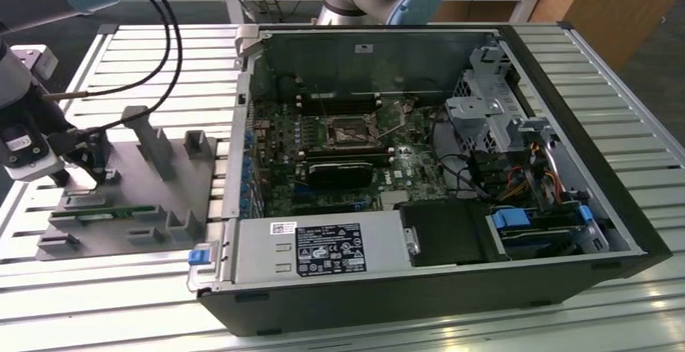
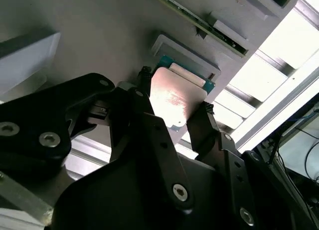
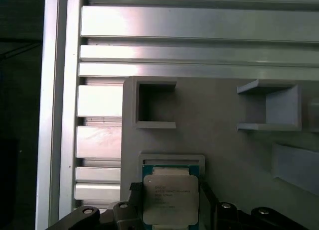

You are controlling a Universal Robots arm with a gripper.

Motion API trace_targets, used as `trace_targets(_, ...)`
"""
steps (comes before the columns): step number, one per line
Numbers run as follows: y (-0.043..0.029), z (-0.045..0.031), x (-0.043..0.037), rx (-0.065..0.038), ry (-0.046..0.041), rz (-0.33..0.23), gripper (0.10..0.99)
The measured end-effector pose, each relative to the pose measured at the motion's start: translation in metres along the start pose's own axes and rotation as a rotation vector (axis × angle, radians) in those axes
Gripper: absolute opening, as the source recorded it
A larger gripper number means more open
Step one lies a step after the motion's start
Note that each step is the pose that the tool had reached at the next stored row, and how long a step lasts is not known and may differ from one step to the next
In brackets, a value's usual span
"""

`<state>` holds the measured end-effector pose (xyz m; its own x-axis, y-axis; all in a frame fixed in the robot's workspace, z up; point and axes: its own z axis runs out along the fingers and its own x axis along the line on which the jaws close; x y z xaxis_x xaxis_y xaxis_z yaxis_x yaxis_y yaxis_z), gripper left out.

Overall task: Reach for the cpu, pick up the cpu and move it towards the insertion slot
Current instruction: 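Pick up the cpu and move it towards the insertion slot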

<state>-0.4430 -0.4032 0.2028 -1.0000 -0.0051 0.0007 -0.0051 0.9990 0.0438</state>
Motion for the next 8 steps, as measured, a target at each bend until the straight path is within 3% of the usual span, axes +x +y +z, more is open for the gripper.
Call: trace_targets(8,0.0011,-0.0238,0.0,0.0,0.0001,0.0,0.541)
